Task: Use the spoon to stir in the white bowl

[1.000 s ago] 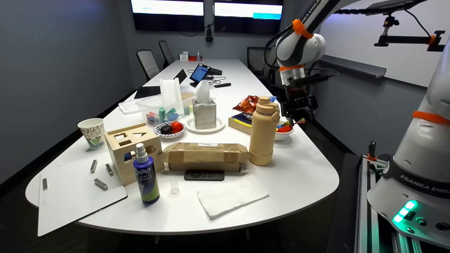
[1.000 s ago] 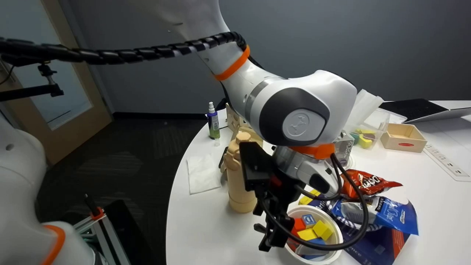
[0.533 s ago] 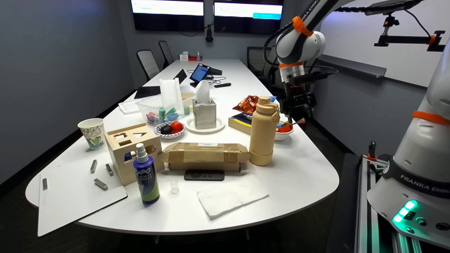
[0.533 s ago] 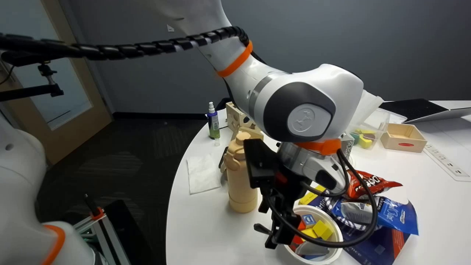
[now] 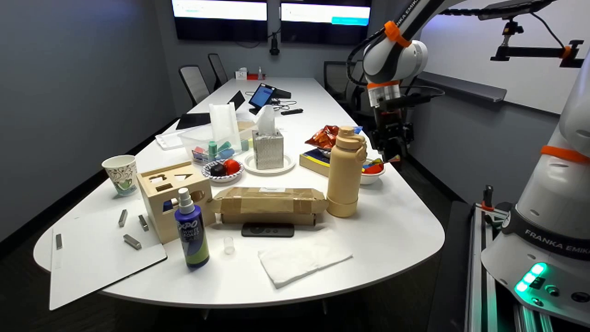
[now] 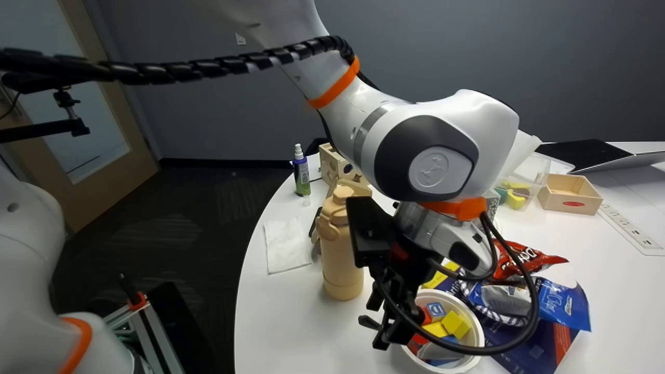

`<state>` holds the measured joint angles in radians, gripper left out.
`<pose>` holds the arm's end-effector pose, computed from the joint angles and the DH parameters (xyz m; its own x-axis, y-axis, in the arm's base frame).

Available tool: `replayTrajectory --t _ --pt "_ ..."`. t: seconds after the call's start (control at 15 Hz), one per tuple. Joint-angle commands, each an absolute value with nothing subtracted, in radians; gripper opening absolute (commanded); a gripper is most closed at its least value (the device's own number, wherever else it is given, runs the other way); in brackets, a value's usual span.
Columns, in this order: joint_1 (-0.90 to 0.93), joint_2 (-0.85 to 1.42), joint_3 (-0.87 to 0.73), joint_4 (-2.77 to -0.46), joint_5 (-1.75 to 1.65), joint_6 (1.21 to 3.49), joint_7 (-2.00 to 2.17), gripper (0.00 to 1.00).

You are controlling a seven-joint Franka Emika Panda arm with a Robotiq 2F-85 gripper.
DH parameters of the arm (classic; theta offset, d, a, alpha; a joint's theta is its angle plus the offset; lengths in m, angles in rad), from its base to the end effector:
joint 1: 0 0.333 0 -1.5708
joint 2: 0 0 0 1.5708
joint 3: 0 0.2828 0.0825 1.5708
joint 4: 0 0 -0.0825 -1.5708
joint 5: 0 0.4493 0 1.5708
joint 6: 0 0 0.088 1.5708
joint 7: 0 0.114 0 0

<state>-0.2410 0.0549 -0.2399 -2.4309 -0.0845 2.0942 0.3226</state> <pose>0.4185 -0.2258 0.1670 0.6658 -0.6633 -0.3417 -0.6454 -0.7418 0.1823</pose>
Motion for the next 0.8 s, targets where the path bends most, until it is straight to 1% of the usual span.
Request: replayTrajectory --t 0.0,0.07,0.13,0.2,0.33,0.4,0.73 --pt "-0.24 0.051 -0.245 -2.424 -0.081 2.075 0.31 0.42" --pt "-0.24 0.054 -0.246 -2.422 -0.081 2.075 0.309 0.33" --pt "-0.24 0.054 -0.245 -2.423 -0.079 2.075 0.308 0.27" --pt "-0.24 0.058 -0.245 -2.421 -0.079 2.077 0.307 0.18" --pt "-0.241 0.065 -0.246 -2.421 -0.075 2.079 0.304 0.04" --pt "-0.241 0.069 -0.246 -2.421 -0.072 2.081 0.301 0.0" --pt "-0.239 0.071 -0.244 -2.418 -0.067 2.077 0.296 0.01"
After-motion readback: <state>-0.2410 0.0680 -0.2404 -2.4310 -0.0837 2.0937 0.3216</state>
